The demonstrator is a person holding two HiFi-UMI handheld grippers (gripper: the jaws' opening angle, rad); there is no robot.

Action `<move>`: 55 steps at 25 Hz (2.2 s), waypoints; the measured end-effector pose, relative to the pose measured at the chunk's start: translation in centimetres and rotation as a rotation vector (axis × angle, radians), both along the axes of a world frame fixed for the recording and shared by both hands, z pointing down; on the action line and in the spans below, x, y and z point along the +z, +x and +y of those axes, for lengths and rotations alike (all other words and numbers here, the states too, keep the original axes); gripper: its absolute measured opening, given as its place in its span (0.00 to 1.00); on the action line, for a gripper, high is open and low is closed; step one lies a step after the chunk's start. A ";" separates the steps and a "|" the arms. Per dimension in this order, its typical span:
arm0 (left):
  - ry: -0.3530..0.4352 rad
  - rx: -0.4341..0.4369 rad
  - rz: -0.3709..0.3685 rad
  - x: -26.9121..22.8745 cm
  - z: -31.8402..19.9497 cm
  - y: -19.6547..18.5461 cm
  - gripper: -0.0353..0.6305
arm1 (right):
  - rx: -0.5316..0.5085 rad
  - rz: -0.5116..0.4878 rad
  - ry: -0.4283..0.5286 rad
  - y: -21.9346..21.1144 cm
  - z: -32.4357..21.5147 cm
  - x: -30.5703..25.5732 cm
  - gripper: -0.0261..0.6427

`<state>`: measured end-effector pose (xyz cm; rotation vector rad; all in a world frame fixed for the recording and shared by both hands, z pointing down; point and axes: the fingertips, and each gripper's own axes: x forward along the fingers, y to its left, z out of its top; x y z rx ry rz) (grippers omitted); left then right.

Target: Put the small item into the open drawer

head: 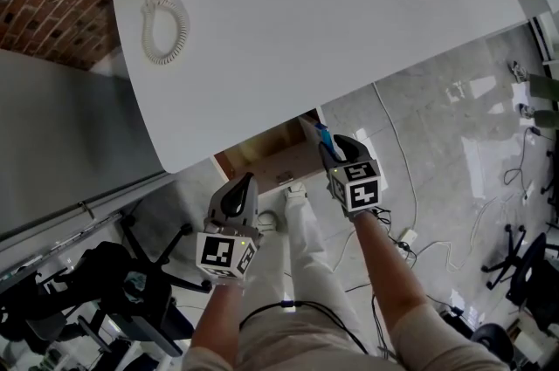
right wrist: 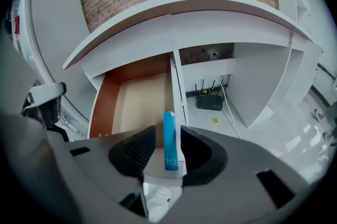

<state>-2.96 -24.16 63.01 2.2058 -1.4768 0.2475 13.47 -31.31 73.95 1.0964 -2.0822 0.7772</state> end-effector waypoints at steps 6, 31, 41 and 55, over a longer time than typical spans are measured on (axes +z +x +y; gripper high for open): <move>0.026 0.009 -0.003 -1.0 0.2 -0.6 0.06 | 0.010 -0.003 0.024 -0.3 0.3 -1.8 0.29; 0.116 0.013 -0.037 -8.0 3.5 -4.1 0.06 | -0.028 -0.086 0.219 -2.6 4.7 -13.1 0.05; 0.169 0.026 -0.034 -11.2 4.0 -4.5 0.06 | -0.043 -0.122 0.298 -2.9 6.1 -18.0 0.05; 0.244 0.019 -0.020 -16.1 3.8 -4.5 0.06 | -0.060 -0.189 0.411 -3.4 6.9 -24.1 0.05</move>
